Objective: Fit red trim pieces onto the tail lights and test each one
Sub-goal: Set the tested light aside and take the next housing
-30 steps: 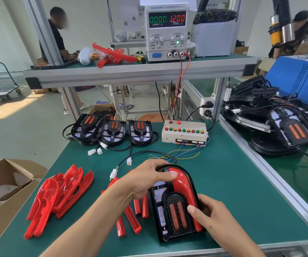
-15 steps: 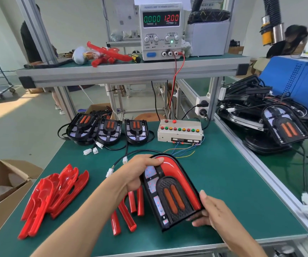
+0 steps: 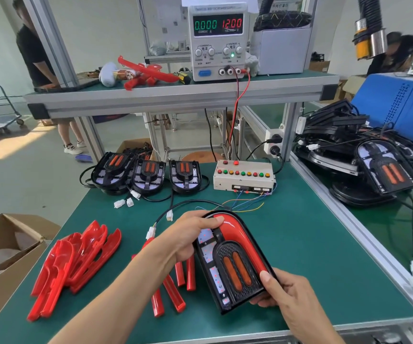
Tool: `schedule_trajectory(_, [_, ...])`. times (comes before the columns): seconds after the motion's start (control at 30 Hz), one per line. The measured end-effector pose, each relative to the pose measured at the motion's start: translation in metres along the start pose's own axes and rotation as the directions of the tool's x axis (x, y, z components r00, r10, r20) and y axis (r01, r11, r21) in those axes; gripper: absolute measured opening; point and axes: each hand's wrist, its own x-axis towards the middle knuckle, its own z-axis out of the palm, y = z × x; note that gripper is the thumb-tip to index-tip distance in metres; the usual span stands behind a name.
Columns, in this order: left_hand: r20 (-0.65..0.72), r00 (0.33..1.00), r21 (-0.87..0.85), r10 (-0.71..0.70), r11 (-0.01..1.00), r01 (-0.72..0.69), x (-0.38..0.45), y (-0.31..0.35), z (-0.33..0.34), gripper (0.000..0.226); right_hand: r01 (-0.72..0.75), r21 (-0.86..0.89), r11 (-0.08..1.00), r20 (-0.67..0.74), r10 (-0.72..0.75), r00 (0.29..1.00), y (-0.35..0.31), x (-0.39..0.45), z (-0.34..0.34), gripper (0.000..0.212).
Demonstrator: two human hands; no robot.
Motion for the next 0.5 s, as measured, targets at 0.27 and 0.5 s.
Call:
schedule_trajectory(0.27, [-0.037, 0.999, 0.058, -0.04, 0.997, 0.042, 0.002, 0.001, 0.0, 0.024, -0.004, -0.106, 0.994, -0.054, -0.002, 0.999, -0.002, -0.004, 0.003, 0.029])
schedule_trajectory(0.5, [0.027, 0.993, 0.144, 0.114, 0.983, -0.116, -0.008, -0.009, 0.003, 0.032, -0.057, -0.322, 0.945, -0.14, 0.012, 0.99, -0.001, -0.005, 0.009, 0.011])
